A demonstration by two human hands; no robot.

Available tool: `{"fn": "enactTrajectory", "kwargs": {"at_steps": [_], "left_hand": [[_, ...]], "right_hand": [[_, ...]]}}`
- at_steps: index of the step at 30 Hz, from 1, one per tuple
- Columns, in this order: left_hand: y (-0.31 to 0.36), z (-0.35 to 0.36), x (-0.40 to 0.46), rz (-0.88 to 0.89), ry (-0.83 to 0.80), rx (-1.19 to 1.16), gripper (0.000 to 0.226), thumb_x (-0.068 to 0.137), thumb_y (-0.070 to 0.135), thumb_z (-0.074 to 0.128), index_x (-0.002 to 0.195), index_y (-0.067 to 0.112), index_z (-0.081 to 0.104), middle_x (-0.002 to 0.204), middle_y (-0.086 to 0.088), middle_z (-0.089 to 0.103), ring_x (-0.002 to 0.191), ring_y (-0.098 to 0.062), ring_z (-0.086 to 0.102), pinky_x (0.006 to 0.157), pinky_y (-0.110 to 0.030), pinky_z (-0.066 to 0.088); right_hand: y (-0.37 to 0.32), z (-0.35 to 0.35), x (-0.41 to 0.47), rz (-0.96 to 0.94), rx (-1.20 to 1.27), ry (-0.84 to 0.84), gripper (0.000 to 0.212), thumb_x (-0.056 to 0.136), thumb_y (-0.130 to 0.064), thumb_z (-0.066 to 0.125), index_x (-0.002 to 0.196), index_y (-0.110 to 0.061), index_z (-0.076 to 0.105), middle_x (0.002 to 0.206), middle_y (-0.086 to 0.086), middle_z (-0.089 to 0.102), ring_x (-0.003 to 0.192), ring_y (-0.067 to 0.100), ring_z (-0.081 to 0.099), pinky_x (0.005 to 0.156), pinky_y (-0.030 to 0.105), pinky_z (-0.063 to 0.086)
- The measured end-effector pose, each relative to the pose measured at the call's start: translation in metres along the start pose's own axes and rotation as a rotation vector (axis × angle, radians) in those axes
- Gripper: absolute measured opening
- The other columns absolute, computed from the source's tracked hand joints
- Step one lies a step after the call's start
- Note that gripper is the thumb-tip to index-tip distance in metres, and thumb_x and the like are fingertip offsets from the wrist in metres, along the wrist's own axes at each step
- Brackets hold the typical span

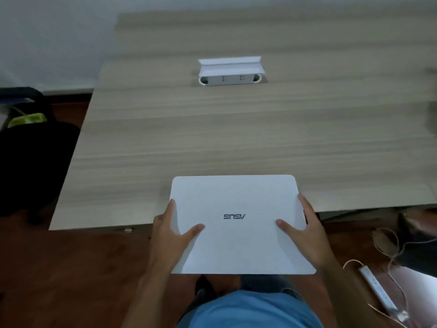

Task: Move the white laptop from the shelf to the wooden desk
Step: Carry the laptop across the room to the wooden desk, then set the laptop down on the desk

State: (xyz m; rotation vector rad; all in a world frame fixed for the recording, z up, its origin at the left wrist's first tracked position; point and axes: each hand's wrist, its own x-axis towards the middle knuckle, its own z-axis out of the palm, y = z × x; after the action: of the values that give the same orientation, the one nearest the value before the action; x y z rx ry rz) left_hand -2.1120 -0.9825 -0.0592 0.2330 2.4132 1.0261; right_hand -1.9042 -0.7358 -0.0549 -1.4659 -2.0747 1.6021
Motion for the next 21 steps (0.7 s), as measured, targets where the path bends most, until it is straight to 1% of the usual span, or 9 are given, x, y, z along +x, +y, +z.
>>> {"fn": "enactTrajectory", "kwargs": {"at_steps": [2,4,5,8,12,14,18,21], "left_hand": [[0.014,0.016,0.024,-0.029,-0.001,-0.019,0.111,0.061,0.061,0.081,0.152,0.036,0.023,0.138,-0.003,0.04,0.127,-0.02,0.043,0.095,-0.03,0.035],[0.03,0.029,0.047,-0.062,0.019,-0.04,0.11,0.062,0.06,0.081,0.152,0.036,0.023,0.14,-0.002,0.039,0.127,-0.019,0.042,0.096,-0.03,0.036],[0.039,0.035,0.059,-0.074,0.023,-0.043,0.11,0.062,0.059,0.082,0.152,0.036,0.024,0.14,-0.002,0.039,0.128,-0.019,0.042,0.097,-0.029,0.035],[0.06,0.048,0.091,-0.119,0.015,-0.024,0.11,0.061,0.061,0.081,0.151,0.037,0.023,0.142,-0.002,0.038,0.129,-0.02,0.042,0.097,-0.03,0.035],[0.086,0.059,0.131,-0.14,0.018,-0.024,0.11,0.061,0.062,0.081,0.151,0.039,0.022,0.144,-0.001,0.036,0.131,-0.02,0.04,0.101,-0.034,0.036],[0.094,0.064,0.149,-0.157,0.019,-0.027,0.11,0.061,0.061,0.081,0.151,0.039,0.022,0.143,0.0,0.036,0.13,-0.02,0.04,0.101,-0.035,0.036],[0.105,0.072,0.181,-0.16,0.02,-0.003,0.109,0.062,0.06,0.082,0.151,0.038,0.022,0.14,-0.002,0.039,0.13,-0.022,0.041,0.102,-0.039,0.038],[0.107,0.076,0.193,-0.154,0.016,0.021,0.109,0.062,0.059,0.081,0.151,0.039,0.021,0.14,-0.003,0.039,0.13,-0.023,0.041,0.102,-0.039,0.038]], "right_hand": [[-0.007,-0.003,0.037,0.008,-0.006,-0.009,0.091,0.078,-0.034,0.081,0.152,-0.037,0.028,0.146,-0.009,0.047,0.128,0.018,0.048,0.107,0.043,0.042],[-0.019,-0.006,0.074,0.007,-0.019,-0.032,0.091,0.079,-0.034,0.08,0.153,-0.036,0.027,0.147,-0.011,0.044,0.126,0.012,0.045,0.105,0.035,0.038],[-0.024,-0.009,0.091,0.012,-0.027,-0.046,0.092,0.079,-0.034,0.08,0.153,-0.036,0.026,0.148,-0.011,0.043,0.126,0.012,0.044,0.105,0.034,0.038],[-0.035,-0.018,0.135,0.029,-0.052,-0.093,0.095,0.078,-0.036,0.08,0.154,-0.036,0.023,0.152,-0.009,0.041,0.134,0.016,0.044,0.109,0.036,0.037],[-0.053,-0.021,0.185,0.066,-0.05,-0.097,0.095,0.078,-0.032,0.081,0.154,-0.036,0.023,0.151,-0.008,0.041,0.134,0.014,0.042,0.109,0.034,0.036],[-0.06,-0.02,0.206,0.097,-0.048,-0.101,0.097,0.078,-0.033,0.081,0.154,-0.034,0.021,0.153,-0.006,0.041,0.137,0.016,0.041,0.112,0.037,0.035],[-0.069,-0.015,0.234,0.142,-0.072,-0.087,0.097,0.08,-0.035,0.079,0.156,-0.032,0.019,0.154,-0.004,0.04,0.137,0.019,0.041,0.113,0.041,0.035],[-0.073,-0.011,0.246,0.152,-0.107,-0.067,0.097,0.082,-0.035,0.076,0.157,-0.032,0.014,0.157,-0.002,0.034,0.139,0.02,0.037,0.113,0.037,0.033]]}}
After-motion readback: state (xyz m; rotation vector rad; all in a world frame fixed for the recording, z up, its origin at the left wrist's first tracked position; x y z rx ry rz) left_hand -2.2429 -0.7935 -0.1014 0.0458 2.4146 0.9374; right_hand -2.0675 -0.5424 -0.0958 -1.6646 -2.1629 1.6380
